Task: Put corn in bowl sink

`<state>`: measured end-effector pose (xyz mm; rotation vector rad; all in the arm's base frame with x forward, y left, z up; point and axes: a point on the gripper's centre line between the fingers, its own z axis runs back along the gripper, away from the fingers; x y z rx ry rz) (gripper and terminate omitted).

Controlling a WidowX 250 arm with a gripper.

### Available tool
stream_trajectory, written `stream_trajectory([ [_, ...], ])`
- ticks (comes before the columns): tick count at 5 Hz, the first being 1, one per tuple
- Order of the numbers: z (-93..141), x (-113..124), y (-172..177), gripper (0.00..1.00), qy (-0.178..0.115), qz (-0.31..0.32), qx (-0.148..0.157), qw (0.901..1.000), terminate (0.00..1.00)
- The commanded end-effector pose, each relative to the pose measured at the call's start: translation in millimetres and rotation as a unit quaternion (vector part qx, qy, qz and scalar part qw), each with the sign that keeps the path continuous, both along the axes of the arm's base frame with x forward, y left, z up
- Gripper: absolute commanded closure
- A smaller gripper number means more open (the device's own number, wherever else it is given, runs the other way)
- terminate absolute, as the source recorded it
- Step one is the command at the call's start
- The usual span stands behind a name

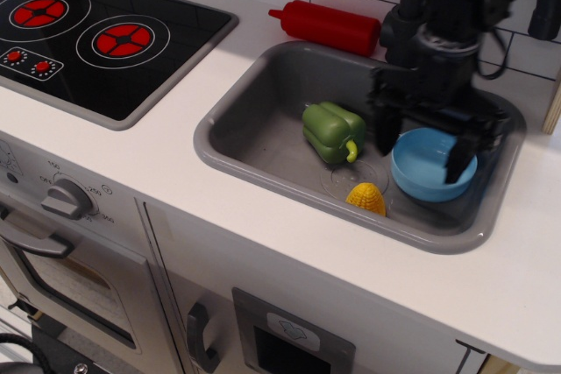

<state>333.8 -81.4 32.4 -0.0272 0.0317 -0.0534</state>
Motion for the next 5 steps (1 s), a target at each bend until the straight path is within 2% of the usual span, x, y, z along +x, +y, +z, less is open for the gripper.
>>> stream_trajectory([
  [1, 16.0, -13.5, 21.5, 0.0, -0.041, -0.004, 0.014, 0.999, 0.0],
  [2, 8.5, -7.6, 30.2, 0.0, -0.056, -0.01, 0.028, 0.998, 0.0],
  [4, -7.3, -3.6, 25.5, 0.0, -0.076, 0.031, 0.002, 0.9966, 0.0],
  [5, -17.7, -4.8, 29.6, 0.0, -0.072, 0.027, 0.02, 0.9968, 0.0],
])
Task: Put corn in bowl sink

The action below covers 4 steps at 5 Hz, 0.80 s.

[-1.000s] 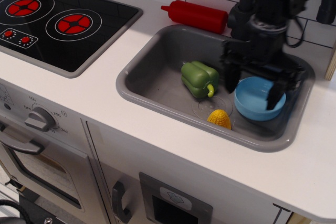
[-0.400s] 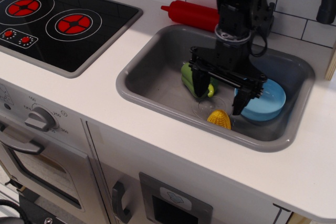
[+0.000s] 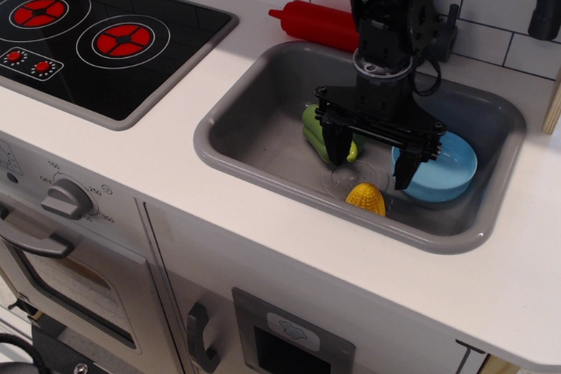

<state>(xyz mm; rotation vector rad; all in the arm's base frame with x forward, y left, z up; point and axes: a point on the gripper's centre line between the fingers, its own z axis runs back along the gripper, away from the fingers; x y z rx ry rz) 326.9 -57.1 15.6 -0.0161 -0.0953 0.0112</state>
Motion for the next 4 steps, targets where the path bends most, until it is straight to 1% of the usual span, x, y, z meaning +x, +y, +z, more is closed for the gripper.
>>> stream_trajectory([
  [1, -10.7, 1.1, 7.6, 0.0, 0.005, 0.0, 0.019, 0.9998, 0.0],
  [3, -19.2, -7.7, 6.7, 0.0, 0.01, -0.018, 0.02, 0.9996, 0.0],
  [4, -21.5, -8.5, 6.4, 1.0, 0.004, -0.029, 0.021, 0.9993, 0.0],
])
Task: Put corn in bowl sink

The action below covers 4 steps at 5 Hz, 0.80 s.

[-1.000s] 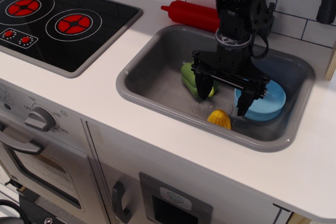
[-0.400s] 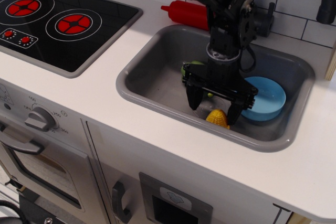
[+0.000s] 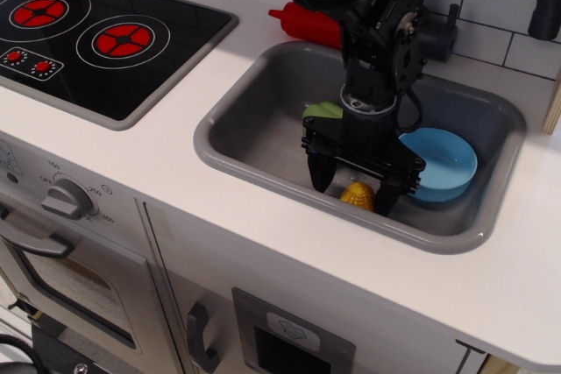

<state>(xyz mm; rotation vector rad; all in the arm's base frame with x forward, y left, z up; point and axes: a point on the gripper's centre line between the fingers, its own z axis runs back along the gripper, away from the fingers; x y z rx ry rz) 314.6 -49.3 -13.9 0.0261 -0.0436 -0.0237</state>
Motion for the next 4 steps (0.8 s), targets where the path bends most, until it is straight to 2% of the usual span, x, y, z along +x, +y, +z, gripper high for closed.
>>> stream_trajectory([
  [1, 7.9, 2.5, -1.8, 1.0, -0.018, -0.013, -0.002, 0.9998, 0.0],
  [2, 16.3, 1.9, -2.7, 1.0, -0.037, -0.028, -0.006, 0.9989, 0.0],
  [3, 34.6, 6.3, -5.9, 1.0, -0.05, -0.027, -0.016, 0.9982, 0.0],
  [4, 61.9, 11.0, -12.6, 1.0, -0.092, -0.033, -0.041, 0.9944, 0.0],
])
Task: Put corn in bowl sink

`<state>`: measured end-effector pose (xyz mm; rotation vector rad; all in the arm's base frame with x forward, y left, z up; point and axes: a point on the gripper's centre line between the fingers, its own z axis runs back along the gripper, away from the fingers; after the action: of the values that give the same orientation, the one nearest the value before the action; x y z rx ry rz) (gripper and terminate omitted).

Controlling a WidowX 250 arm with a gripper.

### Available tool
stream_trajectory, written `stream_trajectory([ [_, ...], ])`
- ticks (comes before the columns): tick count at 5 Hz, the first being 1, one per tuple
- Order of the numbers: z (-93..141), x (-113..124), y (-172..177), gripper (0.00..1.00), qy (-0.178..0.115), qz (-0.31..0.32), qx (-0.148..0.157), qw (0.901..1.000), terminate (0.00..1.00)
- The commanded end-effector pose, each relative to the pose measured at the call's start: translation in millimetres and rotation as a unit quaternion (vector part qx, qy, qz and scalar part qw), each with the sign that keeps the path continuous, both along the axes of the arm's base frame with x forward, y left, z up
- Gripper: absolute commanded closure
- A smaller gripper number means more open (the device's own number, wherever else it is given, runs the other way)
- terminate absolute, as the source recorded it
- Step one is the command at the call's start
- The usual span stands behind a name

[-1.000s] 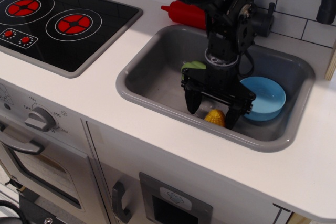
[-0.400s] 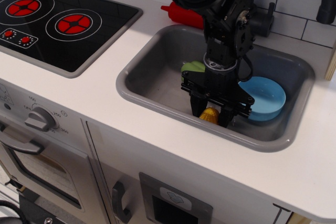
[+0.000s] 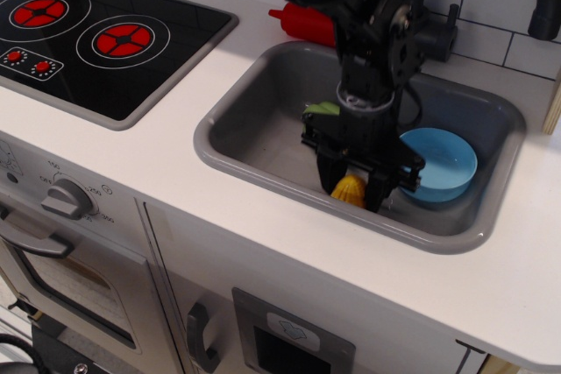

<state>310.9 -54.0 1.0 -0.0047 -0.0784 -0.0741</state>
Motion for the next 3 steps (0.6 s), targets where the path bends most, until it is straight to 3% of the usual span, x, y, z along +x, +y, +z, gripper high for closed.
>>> stream_trajectory([
  [1, 67.2, 25.1, -17.0, 1.0, -0.11, -0.006, -0.052, 0.9925, 0.0],
  [3, 53.0, 63.2, -41.3, 1.0, -0.131, 0.025, -0.057, 0.9895, 0.0],
])
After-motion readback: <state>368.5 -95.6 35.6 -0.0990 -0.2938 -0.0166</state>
